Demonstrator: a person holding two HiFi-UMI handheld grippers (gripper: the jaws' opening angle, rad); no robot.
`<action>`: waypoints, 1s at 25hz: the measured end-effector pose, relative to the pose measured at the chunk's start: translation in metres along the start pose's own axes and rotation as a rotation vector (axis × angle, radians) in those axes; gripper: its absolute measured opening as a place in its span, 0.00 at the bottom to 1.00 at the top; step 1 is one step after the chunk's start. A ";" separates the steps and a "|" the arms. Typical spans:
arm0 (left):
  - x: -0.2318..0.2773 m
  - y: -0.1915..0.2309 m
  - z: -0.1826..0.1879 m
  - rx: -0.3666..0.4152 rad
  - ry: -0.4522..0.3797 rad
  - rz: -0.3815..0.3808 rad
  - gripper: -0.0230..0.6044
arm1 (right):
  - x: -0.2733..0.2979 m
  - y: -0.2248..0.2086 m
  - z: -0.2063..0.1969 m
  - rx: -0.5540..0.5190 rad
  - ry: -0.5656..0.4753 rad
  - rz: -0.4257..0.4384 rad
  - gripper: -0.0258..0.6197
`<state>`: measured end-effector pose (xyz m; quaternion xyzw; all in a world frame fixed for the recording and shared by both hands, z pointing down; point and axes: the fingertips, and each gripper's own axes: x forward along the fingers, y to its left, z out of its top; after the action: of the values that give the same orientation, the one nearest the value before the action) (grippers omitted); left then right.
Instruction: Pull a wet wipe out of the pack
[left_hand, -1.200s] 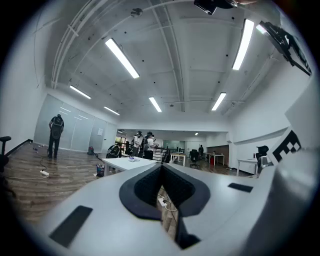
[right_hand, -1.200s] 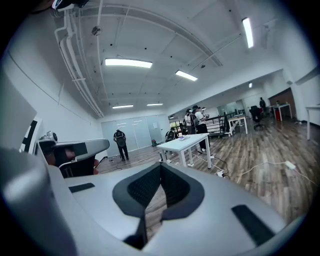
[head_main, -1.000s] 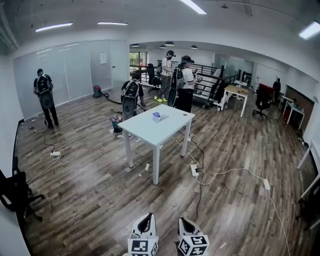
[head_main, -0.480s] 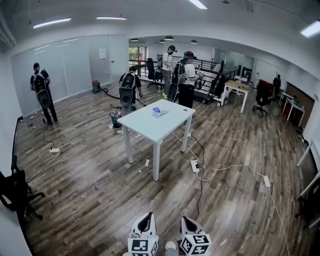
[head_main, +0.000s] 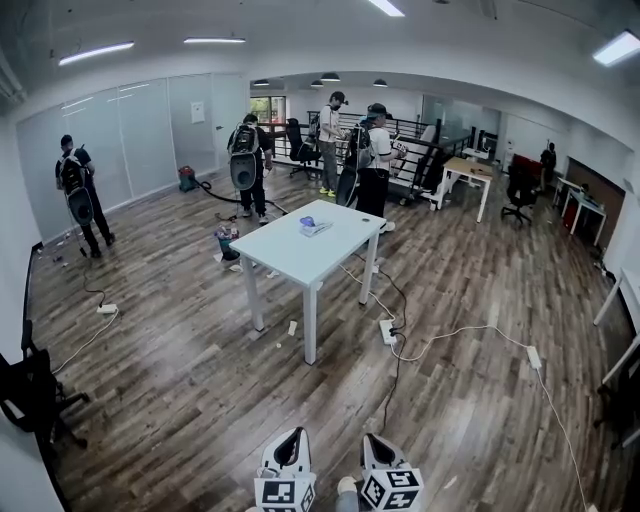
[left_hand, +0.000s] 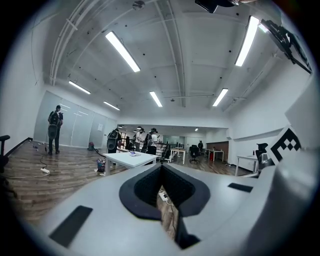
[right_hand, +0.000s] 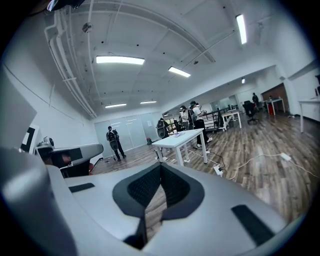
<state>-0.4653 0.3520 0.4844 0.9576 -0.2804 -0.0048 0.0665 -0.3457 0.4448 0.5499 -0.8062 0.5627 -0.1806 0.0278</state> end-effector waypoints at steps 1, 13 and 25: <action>0.002 -0.001 0.000 0.001 -0.002 -0.002 0.05 | 0.000 -0.002 0.001 0.002 -0.001 -0.003 0.05; 0.029 0.001 0.000 0.009 -0.004 0.001 0.05 | 0.026 -0.017 0.009 0.011 -0.012 -0.001 0.05; 0.091 -0.003 0.000 0.026 0.012 -0.004 0.05 | 0.069 -0.060 0.031 0.037 -0.021 -0.018 0.05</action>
<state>-0.3874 0.3053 0.4862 0.9589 -0.2783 0.0045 0.0555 -0.2609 0.3981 0.5536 -0.8125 0.5515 -0.1827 0.0472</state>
